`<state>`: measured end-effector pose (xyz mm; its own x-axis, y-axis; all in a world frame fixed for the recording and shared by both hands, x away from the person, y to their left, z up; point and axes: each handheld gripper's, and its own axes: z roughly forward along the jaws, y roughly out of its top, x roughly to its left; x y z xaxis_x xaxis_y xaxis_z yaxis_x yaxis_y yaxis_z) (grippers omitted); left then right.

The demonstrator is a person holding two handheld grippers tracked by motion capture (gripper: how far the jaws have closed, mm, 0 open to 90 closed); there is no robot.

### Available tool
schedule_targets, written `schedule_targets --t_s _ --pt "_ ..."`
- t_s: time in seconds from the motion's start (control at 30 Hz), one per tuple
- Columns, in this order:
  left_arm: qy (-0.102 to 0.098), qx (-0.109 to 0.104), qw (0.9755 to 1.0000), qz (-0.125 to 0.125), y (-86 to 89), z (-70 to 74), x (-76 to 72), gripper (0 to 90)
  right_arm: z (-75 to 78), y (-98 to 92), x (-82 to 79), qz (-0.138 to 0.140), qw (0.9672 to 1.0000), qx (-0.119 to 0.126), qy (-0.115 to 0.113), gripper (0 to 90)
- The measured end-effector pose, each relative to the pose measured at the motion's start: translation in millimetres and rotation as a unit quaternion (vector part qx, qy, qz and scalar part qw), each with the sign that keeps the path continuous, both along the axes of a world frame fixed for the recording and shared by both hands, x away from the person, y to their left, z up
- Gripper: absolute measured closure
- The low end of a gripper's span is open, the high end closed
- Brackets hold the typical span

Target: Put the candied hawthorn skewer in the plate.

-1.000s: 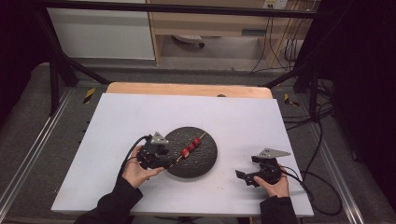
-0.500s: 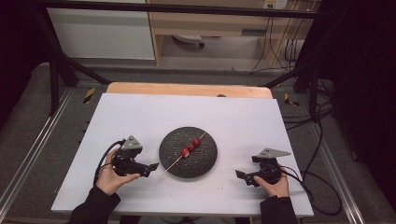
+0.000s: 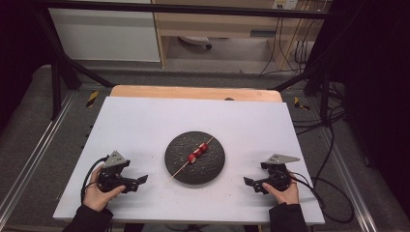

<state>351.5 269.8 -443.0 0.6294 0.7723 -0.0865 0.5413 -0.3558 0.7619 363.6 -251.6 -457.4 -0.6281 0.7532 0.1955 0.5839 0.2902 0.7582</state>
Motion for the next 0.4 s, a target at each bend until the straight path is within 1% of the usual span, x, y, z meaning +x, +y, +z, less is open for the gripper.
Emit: schedule_targets --t_s 0.03,0.07,0.1,0.17,0.23,0.27,0.3,0.4 --pt "0.002 0.004 1.0 0.0 2.4 -2.2 -0.7 5.6 -0.1 0.2 -0.3 0.0 1.0 0.0 0.001 0.6" --pt "0.0 0.012 0.9999 -0.001 5.1 -3.7 -1.3 5.5 -0.2 0.2 -0.2 0.0 1.0 -0.001 0.001 0.6" --pt "-0.004 0.013 0.9999 0.004 7.3 -5.7 -2.3 5.5 -0.3 0.4 -0.4 -0.001 1.0 -0.001 0.002 0.6" --pt "-0.002 0.009 1.0 0.002 11.9 -8.5 -4.1 5.6 -0.7 0.8 -0.9 0.001 1.0 -0.002 0.004 0.6" --pt "-0.006 0.009 0.9999 0.002 13.5 -8.9 -5.3 5.7 -1.6 1.2 -1.2 0.003 1.0 -0.006 0.003 0.6" --pt "-0.006 0.008 0.9999 0.001 14.0 -8.4 -5.6 5.7 -1.5 1.5 -1.7 0.004 1.0 -0.006 0.006 0.6" --pt "-0.007 0.007 1.0 0.0 14.2 -8.1 -5.9 5.7 -2.2 1.1 -1.3 0.006 0.9999 -0.01 0.002 0.6" --pt "-0.005 0.009 0.9999 -0.002 13.7 -8.8 -5.3 6.1 -2.3 1.3 -1.5 0.006 0.9999 -0.011 0.003 0.6"
